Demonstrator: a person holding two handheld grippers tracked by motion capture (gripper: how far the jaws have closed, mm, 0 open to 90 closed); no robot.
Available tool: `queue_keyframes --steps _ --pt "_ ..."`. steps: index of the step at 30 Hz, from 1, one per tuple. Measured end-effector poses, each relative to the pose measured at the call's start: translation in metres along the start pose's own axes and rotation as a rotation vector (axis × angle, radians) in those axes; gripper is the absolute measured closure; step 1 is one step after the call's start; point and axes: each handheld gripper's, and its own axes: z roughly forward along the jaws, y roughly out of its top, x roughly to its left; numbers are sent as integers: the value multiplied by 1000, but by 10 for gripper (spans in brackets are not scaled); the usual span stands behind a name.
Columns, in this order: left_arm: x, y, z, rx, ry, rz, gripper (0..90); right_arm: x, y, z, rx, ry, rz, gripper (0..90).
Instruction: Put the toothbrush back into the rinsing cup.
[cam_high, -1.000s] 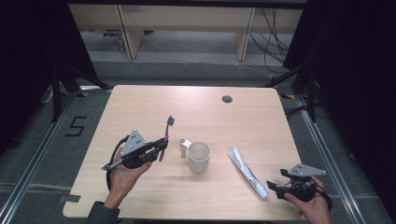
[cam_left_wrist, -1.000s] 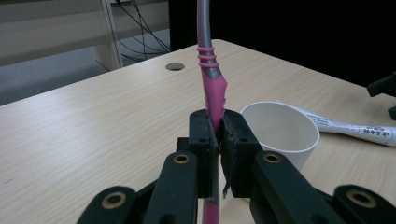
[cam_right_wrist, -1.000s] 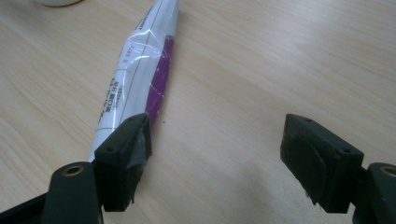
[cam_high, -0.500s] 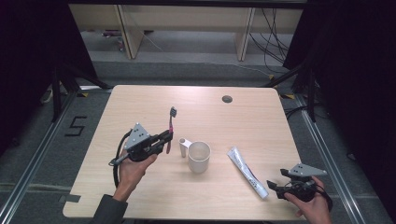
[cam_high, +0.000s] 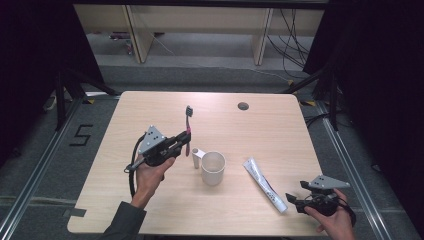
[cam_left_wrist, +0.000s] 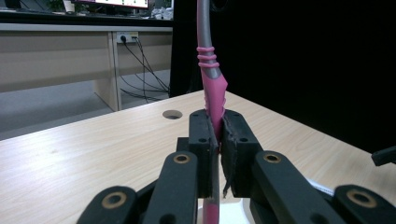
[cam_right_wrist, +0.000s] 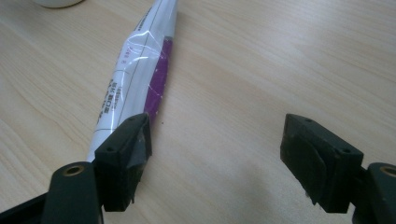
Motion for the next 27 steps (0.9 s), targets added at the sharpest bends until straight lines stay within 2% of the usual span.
queue_keyframes --steps 3,4,5,9,10,12,14,17,19,20,21,22,27 --pt "0 1 3 -13 0 -1 827 0 0 0 3 5 0 256" --pt "0 2 4 -17 3 2 828 3 0 0 16 11 39 256" --pt "0 2 5 -21 2 1 828 0 0 0 2 1 -3 256" --pt "-1 2 11 -26 0 4 827 0 0 0 3 -1 -6 256" --pt "-1 2 12 -26 -1 6 828 2 0 0 11 8 24 256" --pt "-1 2 15 -29 0 0 828 3 0 1 17 19 37 256" --pt "-1 3 17 -37 -1 -5 828 0 0 0 2 2 -3 256" --pt "-1 2 20 -36 -2 -1 827 0 0 0 -2 -2 -12 256" --pt "-1 1 22 -33 -3 -1 828 0 0 0 -3 3 -5 256" --pt "-1 0 23 -30 -3 -1 828 3 0 0 11 16 35 256" --pt "-1 0 24 -27 0 3 827 3 0 0 12 15 35 256" --pt "-1 -1 25 -28 -1 -3 828 0 0 0 0 2 -5 256" --pt "0 -6 28 -6 0 6 827 0 0 0 -2 1 -12 256"
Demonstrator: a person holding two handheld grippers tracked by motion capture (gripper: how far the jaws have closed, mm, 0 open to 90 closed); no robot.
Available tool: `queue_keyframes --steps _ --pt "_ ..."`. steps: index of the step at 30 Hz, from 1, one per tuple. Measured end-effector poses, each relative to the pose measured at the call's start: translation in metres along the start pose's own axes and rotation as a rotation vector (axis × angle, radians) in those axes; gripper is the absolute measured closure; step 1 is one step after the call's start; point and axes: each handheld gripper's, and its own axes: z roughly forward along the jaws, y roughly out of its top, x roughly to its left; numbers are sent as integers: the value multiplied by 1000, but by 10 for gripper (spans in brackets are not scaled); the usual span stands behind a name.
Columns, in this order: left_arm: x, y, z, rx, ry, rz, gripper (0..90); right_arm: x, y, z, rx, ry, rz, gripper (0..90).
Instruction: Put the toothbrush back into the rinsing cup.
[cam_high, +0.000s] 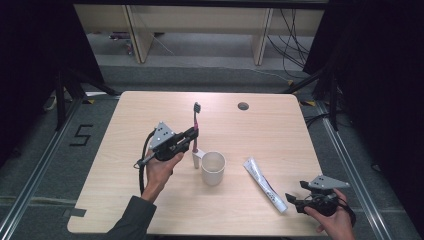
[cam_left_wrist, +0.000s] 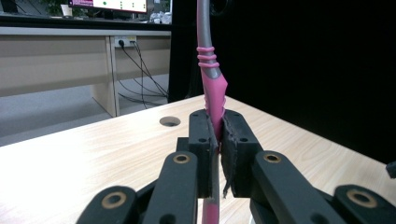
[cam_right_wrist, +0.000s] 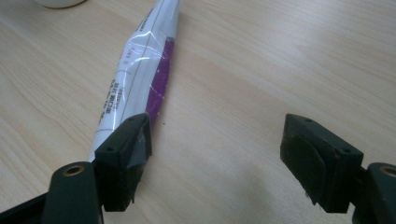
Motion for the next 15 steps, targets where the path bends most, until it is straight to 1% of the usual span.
queue_keyframes --steps 3,6,8,10,14,15 --pt "1 -3 1 11 -2 7 827 0 0 0 1 -1 1 256" --pt "2 -7 2 12 -6 -1 827 0 0 0 2 1 2 257" --pt "3 -10 2 14 -18 -17 826 0 0 0 2 0 0 257" --pt "3 -11 2 21 -13 -11 826 1 0 0 6 3 6 257" --pt "4 -15 2 24 -13 -21 826 0 0 0 2 3 0 260" --pt "4 -16 2 27 -14 -18 826 0 0 0 1 4 0 260"
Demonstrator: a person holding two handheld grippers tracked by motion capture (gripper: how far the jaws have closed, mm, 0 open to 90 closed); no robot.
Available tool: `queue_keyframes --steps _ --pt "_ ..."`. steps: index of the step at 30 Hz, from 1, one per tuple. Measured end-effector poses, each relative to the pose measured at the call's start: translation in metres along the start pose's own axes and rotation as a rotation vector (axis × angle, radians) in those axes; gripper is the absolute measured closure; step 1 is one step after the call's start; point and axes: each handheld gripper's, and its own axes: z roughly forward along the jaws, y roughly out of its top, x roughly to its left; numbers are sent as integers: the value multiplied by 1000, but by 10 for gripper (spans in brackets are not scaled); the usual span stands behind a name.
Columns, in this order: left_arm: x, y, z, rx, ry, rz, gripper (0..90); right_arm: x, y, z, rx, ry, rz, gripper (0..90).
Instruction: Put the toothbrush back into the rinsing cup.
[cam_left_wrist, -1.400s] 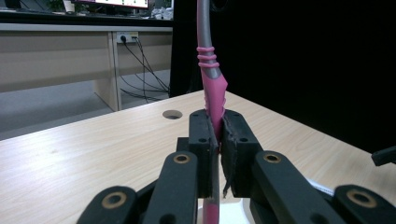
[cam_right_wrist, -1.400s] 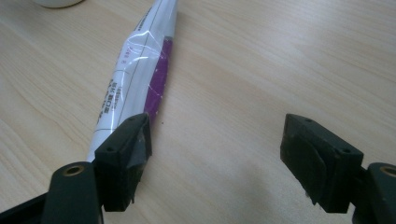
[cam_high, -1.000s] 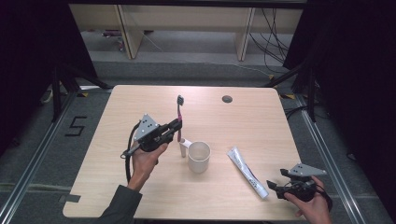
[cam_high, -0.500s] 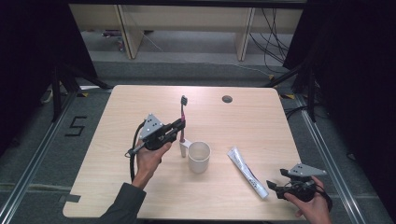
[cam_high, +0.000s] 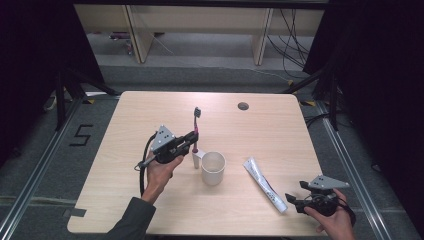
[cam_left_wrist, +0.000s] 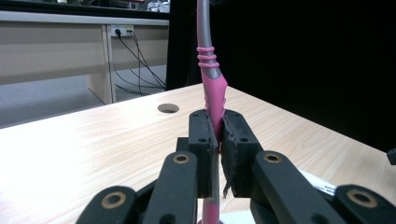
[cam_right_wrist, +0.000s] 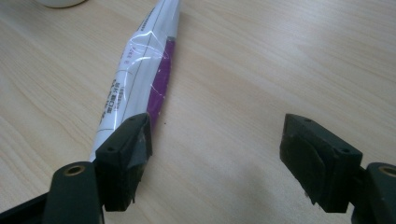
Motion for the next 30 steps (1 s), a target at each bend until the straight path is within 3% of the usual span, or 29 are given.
queue_keyframes --steps 17,23,24,27,28,30 --pt "2 -20 -3 66 -11 1 824 0 0 0 3 1 -3 260" --pt "2 -25 -4 103 -3 1 821 3 0 0 24 17 29 260" --pt "2 -26 -4 109 -2 1 820 1 0 1 10 9 0 260" --pt "2 -27 -3 111 -4 -1 817 4 0 0 25 20 40 260" --pt "3 -28 -3 107 -9 -1 816 1 0 0 10 9 2 260" --pt "2 -27 -4 118 -1 0 813 1 0 0 1 7 1 260"
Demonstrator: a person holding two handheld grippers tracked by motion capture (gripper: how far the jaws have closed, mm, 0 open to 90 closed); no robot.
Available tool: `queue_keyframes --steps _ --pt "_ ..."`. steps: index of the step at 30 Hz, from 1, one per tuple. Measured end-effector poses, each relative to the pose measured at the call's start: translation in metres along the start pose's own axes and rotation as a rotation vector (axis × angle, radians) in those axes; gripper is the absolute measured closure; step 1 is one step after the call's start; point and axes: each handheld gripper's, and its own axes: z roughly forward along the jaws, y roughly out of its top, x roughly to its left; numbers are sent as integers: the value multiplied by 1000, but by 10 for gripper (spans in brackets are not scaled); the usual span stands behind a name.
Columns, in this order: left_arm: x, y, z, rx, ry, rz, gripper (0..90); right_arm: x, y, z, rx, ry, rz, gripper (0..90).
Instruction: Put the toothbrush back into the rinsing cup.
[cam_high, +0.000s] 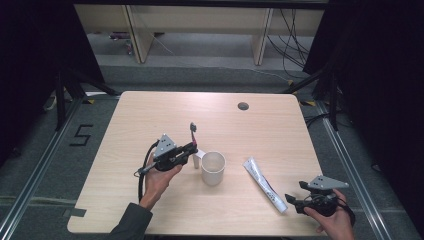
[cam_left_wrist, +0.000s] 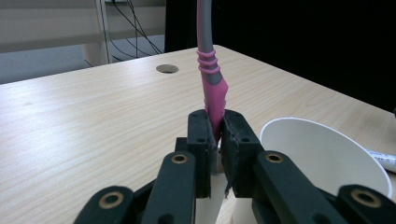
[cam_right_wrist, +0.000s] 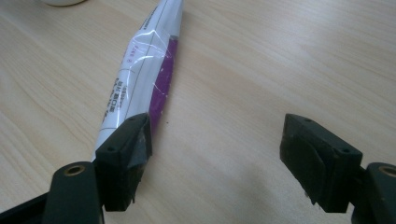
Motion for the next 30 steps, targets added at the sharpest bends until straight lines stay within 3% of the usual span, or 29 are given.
queue_keyframes --steps 2,4,6,9,10,11,19,23,26,29,30 --pt "0 0 0 3 2 1 805 3 0 0 16 12 39 260" --pt "0 0 0 9 5 1 802 0 0 0 0 0 -1 260" --pt "0 -1 0 13 2 -3 796 2 0 0 7 9 24 260" --pt "1 0 -1 6 -5 -6 757 0 0 0 -1 -2 -1 260" --pt "0 0 -2 10 -1 -5 754 2 0 0 9 9 24 260" --pt "0 1 -2 10 -4 -3 746 0 0 0 3 -1 1 260" --pt "1 7 -10 -10 18 -25 537 0 0 0 0 0 1 260" --pt "-1 7 -13 15 30 -28 425 0 0 0 0 -2 -4 260" --pt "-3 7 -16 24 25 -29 383 0 0 0 -3 -5 -5 260" --pt "-6 7 -22 49 21 -35 343 2 0 -1 7 2 32 260" --pt "-7 7 -24 55 20 -31 335 1 0 0 6 1 20 260"
